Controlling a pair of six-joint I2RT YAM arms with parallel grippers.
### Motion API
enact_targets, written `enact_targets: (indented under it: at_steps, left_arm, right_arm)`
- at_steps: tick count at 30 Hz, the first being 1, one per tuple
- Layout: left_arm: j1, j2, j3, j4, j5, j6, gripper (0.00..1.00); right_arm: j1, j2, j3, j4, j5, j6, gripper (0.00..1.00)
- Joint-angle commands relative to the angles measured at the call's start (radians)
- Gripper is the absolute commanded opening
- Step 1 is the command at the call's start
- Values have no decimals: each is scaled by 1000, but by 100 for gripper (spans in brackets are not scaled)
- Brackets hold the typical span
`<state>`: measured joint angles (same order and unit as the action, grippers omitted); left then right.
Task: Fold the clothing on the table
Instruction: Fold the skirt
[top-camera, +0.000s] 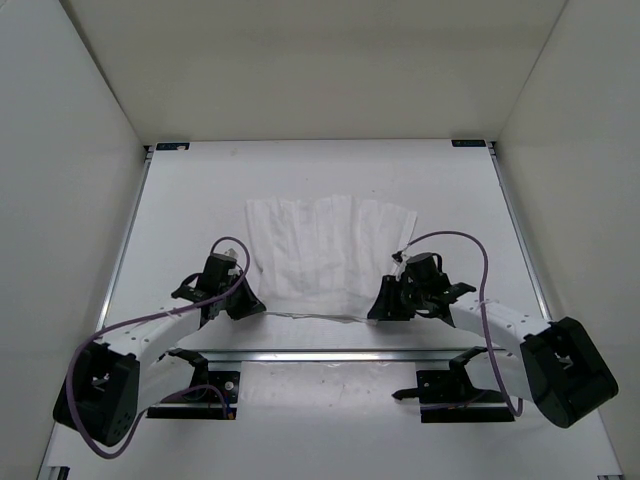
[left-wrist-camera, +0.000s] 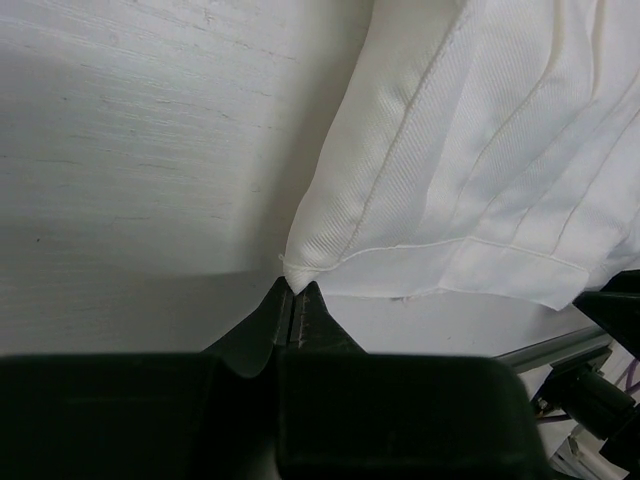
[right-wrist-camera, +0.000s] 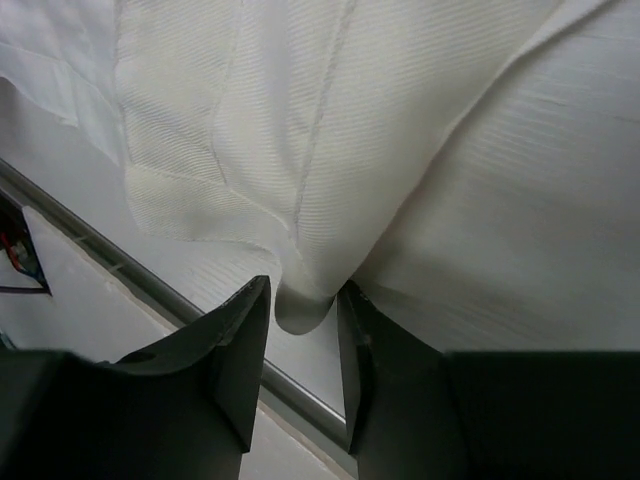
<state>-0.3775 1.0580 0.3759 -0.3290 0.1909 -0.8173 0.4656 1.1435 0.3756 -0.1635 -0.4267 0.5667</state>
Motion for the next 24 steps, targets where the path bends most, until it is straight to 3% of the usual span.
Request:
enact_targets:
  at_steps: [1,4,5,13,18,24]
  left_arm:
    - [-15,16,38,13,-19,3,0]
    - [-24,36,49,4,-36,24,0]
    - [-26,30,63,-10,-47,33,0]
    - [-51,-16,199,-194,-186,216,0]
    - [-83,-136,296,-329,-186,342,0]
    - [-57,-243,382,-403,-123,368,0]
  right_arm:
    - [60,64,3,-16,64,24,30]
    - [65,101,25,-18,66,32,4]
    - [59,110,28,-31,74,30,0]
    - [39,-19,147,-154,117,-56,0]
    - [25,-116,253,-298,126,-122,0]
    - [19,-159,379,-314,155,-143,0]
